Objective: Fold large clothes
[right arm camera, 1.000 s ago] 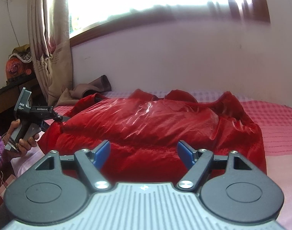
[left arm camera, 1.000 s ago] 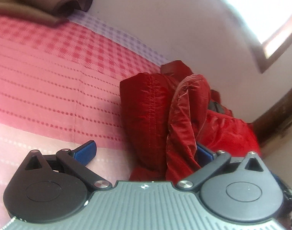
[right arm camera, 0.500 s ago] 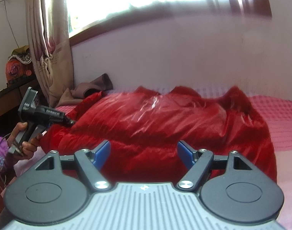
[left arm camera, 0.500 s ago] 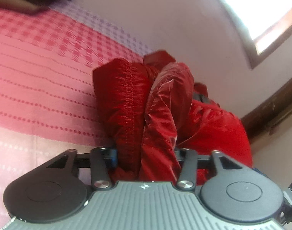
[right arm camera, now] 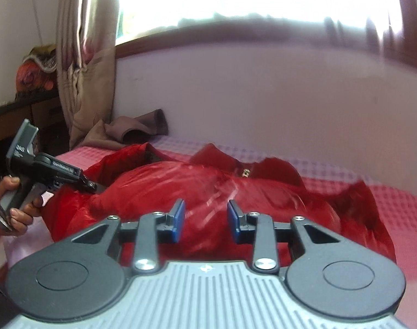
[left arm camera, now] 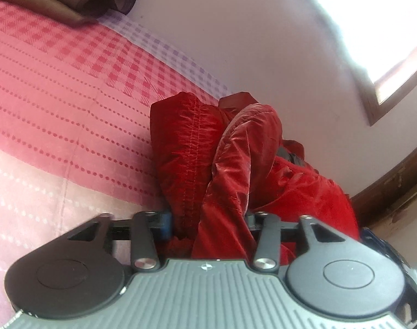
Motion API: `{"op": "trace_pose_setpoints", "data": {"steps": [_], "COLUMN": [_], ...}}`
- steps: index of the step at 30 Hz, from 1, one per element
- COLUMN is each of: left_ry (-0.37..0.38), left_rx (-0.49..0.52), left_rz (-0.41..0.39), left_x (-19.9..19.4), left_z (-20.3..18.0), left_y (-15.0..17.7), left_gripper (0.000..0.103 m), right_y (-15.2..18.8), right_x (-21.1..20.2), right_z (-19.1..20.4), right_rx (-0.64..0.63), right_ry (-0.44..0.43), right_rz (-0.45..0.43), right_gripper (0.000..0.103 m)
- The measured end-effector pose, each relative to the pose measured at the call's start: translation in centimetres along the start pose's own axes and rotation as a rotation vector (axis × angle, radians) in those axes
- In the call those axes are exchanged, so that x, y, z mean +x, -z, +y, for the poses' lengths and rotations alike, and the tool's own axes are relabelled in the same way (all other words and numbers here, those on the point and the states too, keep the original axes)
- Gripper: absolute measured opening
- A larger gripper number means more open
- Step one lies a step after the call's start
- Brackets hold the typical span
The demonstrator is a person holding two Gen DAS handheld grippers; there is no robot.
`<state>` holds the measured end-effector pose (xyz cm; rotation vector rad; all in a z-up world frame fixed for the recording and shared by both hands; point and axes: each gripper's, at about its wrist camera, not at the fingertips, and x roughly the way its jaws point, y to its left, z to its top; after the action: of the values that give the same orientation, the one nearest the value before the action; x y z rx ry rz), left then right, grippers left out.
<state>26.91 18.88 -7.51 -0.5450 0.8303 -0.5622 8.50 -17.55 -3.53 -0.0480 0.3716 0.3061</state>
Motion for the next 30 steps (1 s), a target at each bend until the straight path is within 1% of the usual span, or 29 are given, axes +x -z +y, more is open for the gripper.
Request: {"op": "trace_pose_setpoints", "data": {"steps": [2, 3, 4, 6, 8, 10, 11, 12, 13, 14, 15, 16, 17, 19, 22, 24, 26, 30], "left_ry": [-0.030, -0.029, -0.003, 0.044, 0.078, 0.085, 0.079, 0.086, 0.124, 0.143, 0.133, 0.128, 0.129, 0.129, 0.079, 0.040, 0.020, -0.030], "left_rx": [0.018, 0.023, 0.019, -0.008, -0.009, 0.038, 0.069, 0.079, 0.064, 0.025, 0.028, 0.032, 0.012, -0.032, -0.078, -0.068, -0.108, -0.122], "left_rz": [0.009, 0.004, 0.006, 0.027, 0.041, 0.058, 0.068, 0.088, 0.121, 0.108, 0.087, 0.070, 0.052, 0.022, -0.011, -0.027, -0.032, -0.049], "left_x": [0.0, -0.2, -0.3, -0.3, -0.1, 0.3, 0.6, 1.0, 1.6, 2.0, 2.0, 1.8, 1.5, 0.9, 0.2, -0.3, -0.4, -1.2], "left_z": [0.5, 1.0, 1.6, 2.7, 3.2, 2.7, 2.2, 2.0, 2.0, 2.3, 2.1, 1.9, 1.9, 1.8, 1.0, 0.2, -0.4, -2.3], "left_y": [-0.5, -0.7, -0.9, -1.5, -1.8, -1.9, -1.8, -1.7, -1.6, -1.3, -1.0, -0.7, -0.5, -0.1, 0.3, 0.8, 0.8, 0.8], "left_gripper": [0.085, 0.088, 0.093, 0.094, 0.094, 0.092, 0.079, 0.068, 0.048, 0.047, 0.045, 0.040, 0.036, 0.032, 0.031, 0.031, 0.029, 0.026], "right_y": [-0.5, -0.6, -0.7, -0.8, -0.7, -0.5, -0.4, -0.3, -0.3, -0.2, -0.1, 0.0, 0.1, 0.3, 0.3, 0.1, -0.1, -0.3], "right_x": [1.3, 1.8, 2.3, 3.2, 3.9, 4.4, 4.6, 4.8, 5.0, 5.3, 5.7, 6.0, 6.2, 6.8, 6.8, 6.2, 5.1, 2.9], "right_z": [0.2, 0.3, 0.4, 0.4, 0.2, 0.1, 0.0, 0.0, -0.1, -0.1, -0.2, -0.2, -0.2, -0.5, -1.0, -1.0, -0.9, -0.6], "right_rx": [-0.015, -0.025, -0.038, -0.052, -0.048, -0.044, -0.043, -0.040, -0.035, -0.026, -0.020, -0.018, -0.012, 0.005, 0.042, 0.057, 0.065, 0.039], "right_ry": [-0.018, -0.019, -0.018, -0.016, -0.009, -0.006, -0.003, 0.000, 0.000, -0.003, -0.002, 0.001, -0.001, -0.005, -0.008, -0.007, -0.010, -0.020], "right_rz": [0.026, 0.036, 0.045, 0.060, 0.073, 0.082, 0.084, 0.087, 0.090, 0.091, 0.095, 0.099, 0.102, 0.111, 0.114, 0.096, 0.077, 0.028], "right_gripper": [0.033, 0.033, 0.033, 0.033, 0.033, 0.033, 0.033, 0.033, 0.033, 0.033, 0.033, 0.033, 0.032, 0.032, 0.032, 0.033, 0.033, 0.033]}}
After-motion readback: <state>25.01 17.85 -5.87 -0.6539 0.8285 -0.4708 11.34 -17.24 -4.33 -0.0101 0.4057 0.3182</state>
